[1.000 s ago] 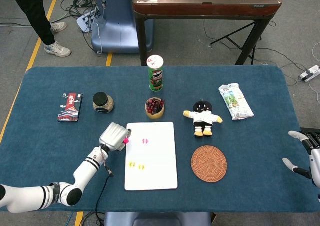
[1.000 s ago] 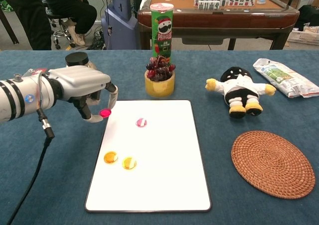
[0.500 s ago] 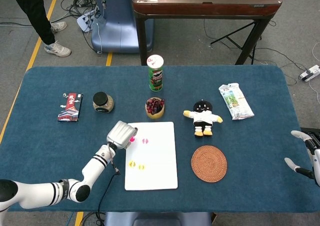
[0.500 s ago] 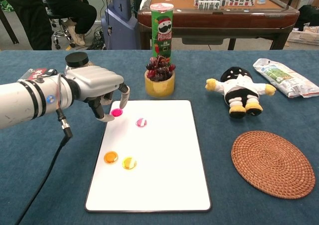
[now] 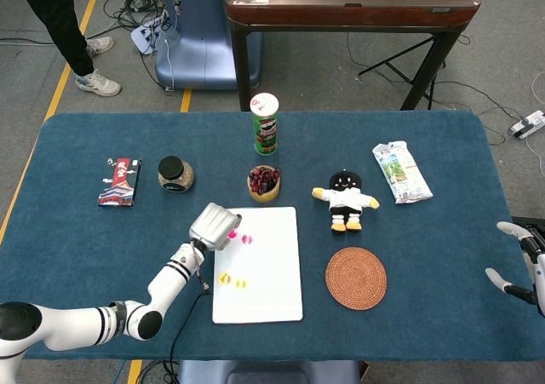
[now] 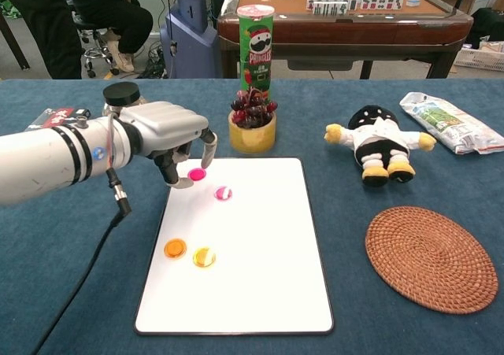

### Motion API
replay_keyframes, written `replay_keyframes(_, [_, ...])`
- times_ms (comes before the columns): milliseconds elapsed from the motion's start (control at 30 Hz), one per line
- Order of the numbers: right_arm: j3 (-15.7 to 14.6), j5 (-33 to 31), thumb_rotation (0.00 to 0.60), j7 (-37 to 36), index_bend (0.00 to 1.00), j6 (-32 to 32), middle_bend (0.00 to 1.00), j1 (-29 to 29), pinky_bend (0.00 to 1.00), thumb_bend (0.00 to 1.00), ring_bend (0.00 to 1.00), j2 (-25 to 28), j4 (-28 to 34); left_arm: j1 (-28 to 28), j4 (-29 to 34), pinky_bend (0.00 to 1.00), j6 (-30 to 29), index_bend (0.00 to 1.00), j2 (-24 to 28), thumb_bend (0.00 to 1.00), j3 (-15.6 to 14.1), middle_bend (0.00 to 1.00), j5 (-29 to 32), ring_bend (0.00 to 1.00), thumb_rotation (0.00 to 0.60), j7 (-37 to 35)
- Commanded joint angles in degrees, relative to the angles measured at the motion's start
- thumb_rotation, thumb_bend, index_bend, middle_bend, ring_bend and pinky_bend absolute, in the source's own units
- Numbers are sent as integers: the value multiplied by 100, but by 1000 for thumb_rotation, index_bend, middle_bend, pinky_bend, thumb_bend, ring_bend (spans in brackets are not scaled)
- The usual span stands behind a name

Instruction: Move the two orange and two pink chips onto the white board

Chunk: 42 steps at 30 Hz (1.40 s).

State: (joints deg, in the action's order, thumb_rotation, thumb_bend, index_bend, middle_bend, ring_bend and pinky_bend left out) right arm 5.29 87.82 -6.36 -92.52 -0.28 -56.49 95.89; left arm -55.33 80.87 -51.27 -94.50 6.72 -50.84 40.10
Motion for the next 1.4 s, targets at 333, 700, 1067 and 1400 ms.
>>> replay_keyframes(333, [2,1,600,-67,277,1,315,-6,374,17,231,17,-20,-90,-248,1000,50,542,-166,337,-10,1000,80,961,600,41])
replay_keyframes(700, [1,2,600,-58,277,-3,314,-10,374,17,231,16,-14,-97,-336,1000,39,390,-217,337,-12,1000,129,960,600,22])
replay_keyframes(1067, [-6,19,600,-28,277,21,315,5,374,17,231,2,-20,99,143,1000,-349,299,65,337,-121,1000,165,952,600,177])
replay_keyframes(1400, [-38,32,600,236,277,155,314,74,374,17,231,-75,24,765,1254,990,-1325,292,927,337,-395,885,-112,807,600,126])
